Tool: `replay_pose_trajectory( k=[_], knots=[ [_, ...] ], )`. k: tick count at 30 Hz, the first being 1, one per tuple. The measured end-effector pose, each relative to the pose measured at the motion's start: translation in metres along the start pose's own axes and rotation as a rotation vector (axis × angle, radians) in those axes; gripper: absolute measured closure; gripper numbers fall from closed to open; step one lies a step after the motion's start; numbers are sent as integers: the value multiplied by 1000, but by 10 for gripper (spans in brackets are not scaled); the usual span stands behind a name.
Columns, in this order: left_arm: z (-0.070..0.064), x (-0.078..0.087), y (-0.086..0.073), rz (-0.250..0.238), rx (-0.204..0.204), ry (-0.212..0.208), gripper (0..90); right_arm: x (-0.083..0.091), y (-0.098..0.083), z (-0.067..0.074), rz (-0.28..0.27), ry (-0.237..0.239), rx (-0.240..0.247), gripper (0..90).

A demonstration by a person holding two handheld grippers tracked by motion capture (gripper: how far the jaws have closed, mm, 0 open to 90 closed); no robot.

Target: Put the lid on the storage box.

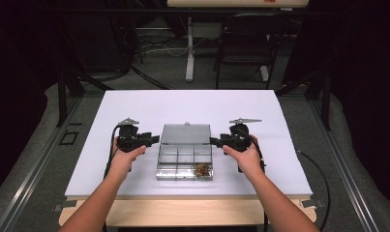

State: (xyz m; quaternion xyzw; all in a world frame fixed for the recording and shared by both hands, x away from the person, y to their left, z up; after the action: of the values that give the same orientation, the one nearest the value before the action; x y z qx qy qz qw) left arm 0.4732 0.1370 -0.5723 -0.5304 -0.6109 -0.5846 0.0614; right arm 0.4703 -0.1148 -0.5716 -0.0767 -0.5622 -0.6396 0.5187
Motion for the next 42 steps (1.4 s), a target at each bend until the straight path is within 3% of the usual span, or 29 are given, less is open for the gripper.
replay_pose_trajectory(
  k=[2, 5, 12, 20, 42],
  knots=[
    [0, -4, 0, 16, 12, -3, 506, -1, 1, -1, 5, -9, 8, 408],
    [-1, -9, 1, 20, 52, -41, 479, -3, 3, -3, 21, -22, 15, 413],
    [0, -17, 3, 42, 44, -51, 479, -10, 6, -7, 47, -40, 20, 418],
    [4, -28, 6, 29, 72, -48, 478, -18, 11, -12, 56, -20, -36, 397],
    [2, -49, 6, 79, 143, -86, 432, -43, 8, -15, 97, 21, -112, 372]
  ],
)
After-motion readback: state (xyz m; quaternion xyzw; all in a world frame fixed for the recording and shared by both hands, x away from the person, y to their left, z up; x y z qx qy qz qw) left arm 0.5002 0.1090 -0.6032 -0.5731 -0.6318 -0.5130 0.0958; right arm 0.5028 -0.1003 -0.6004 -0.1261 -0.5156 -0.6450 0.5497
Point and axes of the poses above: each handheld gripper's, and its own axes: x roughly backward along the jaws, y roughly out of its top, z roughly to its left, the point moved 10 cm from there along -x, roughly forward along the jaws, and after that the axes turned 8 degrees about z, right-handed, at the moved point
